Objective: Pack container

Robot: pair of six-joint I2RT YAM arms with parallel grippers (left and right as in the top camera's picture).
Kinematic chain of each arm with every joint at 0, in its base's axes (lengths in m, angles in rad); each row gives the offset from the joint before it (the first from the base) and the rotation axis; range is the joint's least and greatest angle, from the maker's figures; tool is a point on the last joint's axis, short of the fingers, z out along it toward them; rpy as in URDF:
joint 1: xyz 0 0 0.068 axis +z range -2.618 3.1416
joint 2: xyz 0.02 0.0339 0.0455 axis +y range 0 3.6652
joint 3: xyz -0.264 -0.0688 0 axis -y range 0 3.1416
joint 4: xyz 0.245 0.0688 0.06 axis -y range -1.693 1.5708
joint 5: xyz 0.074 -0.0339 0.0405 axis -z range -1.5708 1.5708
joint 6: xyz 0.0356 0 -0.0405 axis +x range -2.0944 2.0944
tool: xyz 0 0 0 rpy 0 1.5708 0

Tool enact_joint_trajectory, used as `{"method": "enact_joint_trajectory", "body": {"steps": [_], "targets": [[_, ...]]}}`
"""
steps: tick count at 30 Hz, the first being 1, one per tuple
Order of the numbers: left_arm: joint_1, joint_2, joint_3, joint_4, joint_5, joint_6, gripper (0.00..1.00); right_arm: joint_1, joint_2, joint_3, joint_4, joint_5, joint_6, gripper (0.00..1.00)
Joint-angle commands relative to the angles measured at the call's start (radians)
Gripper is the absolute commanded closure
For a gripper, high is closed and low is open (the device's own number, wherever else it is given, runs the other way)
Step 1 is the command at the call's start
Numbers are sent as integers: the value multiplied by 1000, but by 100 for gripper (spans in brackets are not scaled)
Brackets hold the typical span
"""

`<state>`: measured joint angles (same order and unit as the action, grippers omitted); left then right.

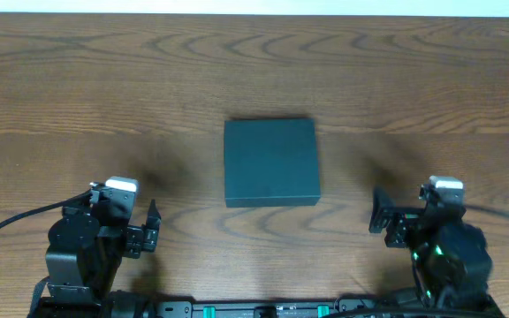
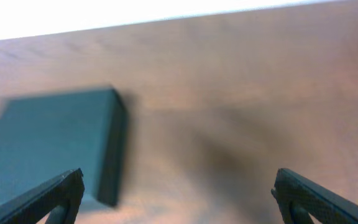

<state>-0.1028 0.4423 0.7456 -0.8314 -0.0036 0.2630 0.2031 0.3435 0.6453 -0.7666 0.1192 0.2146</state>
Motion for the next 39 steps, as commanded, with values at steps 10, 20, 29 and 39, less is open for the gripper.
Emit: {"method": "enact_joint_trajectory", "body": {"steps": [10,20,29,39], "targets": [[2,2,-2,3,3,6,2,-61,-147,-372,486,-171,-254,1],[2,2,-2,3,3,6,2,-60,-296,-597,596,-217,-266,1],[2,2,-2,3,3,6,2,-74,-338,-595,592,-198,-261,1],[2,2,-2,3,3,6,1,-74,-338,-595,595,-201,-253,1]]}}
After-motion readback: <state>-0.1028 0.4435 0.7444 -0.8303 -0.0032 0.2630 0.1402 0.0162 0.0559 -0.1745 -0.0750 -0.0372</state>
